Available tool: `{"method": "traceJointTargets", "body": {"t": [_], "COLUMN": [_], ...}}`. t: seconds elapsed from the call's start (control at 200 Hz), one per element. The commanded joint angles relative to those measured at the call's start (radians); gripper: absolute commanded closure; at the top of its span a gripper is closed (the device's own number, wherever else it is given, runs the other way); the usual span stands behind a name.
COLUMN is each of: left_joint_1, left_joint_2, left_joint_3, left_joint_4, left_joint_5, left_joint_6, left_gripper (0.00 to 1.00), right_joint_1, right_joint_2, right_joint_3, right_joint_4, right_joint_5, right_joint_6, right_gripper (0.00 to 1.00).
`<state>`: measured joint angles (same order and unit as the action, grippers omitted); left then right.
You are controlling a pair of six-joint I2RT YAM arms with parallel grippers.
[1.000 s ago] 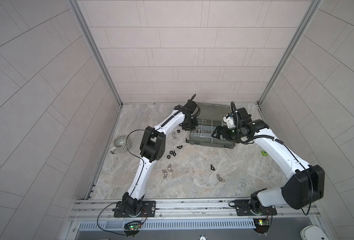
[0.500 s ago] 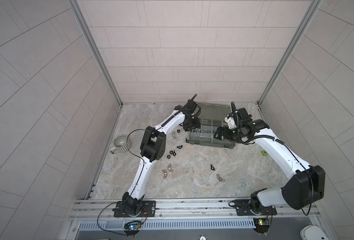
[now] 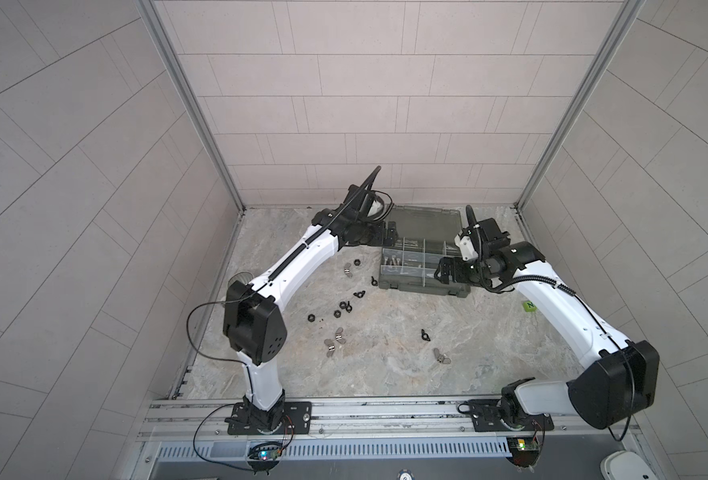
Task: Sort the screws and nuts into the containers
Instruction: 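Move the right gripper over a silver wing nut while the left arm draws back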
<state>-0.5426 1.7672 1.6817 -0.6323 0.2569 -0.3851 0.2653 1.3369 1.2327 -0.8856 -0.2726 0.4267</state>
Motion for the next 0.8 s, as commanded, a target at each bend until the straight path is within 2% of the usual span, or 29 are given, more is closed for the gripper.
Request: {"method": "traceJointTargets", "body": {"t": [0.0, 0.09, 0.2, 0.3, 0.365, 0.425, 0.796], "left_joint_1": [0.003, 0.003, 0.003, 0.003, 0.000, 0.000, -0.045], "left_joint_2": [-0.105, -0.198, -0.252, -0.295, -0.338, -0.386, -0.666], "left_joint_3": [-0.162, -0.277, -0.321, -0.363, -0.408, -0.454, -0.632], "left_joint_4": [0.116, 0.172, 0.117, 0.066, 0.057, 0.057, -0.010], "left_joint_5": [-0.078, -0.136, -0.168, -0.143, -0.128, -0.115, -0.103], "left_joint_6": [0.053, 0.047, 0.043, 0.022, 0.003, -0.011, -0.044], "left_gripper": [0.00, 0.00, 0.01, 0.02, 0.02, 0.02, 0.02], "right_joint_1": [-0.001, 0.017, 0.033, 0.044, 0.058, 0.075, 0.242], "right_joint_2": [-0.059, -0.073, -0.079, -0.099, -0.124, -0.150, -0.263], "right_joint_3": [-0.034, -0.044, -0.068, -0.127, -0.182, -0.235, -0.479], "right_joint_4": [-0.013, -0.056, -0.122, -0.151, -0.156, -0.155, -0.078], "right_joint_5": [0.011, 0.059, 0.083, 0.053, 0.037, 0.026, -0.034], "right_joint_6": [-0.003, -0.022, -0.013, 0.000, 0.020, 0.039, 0.140], "right_gripper": [0.01, 0.01, 0.04, 0.17, 0.33, 0.40, 0.45]}}
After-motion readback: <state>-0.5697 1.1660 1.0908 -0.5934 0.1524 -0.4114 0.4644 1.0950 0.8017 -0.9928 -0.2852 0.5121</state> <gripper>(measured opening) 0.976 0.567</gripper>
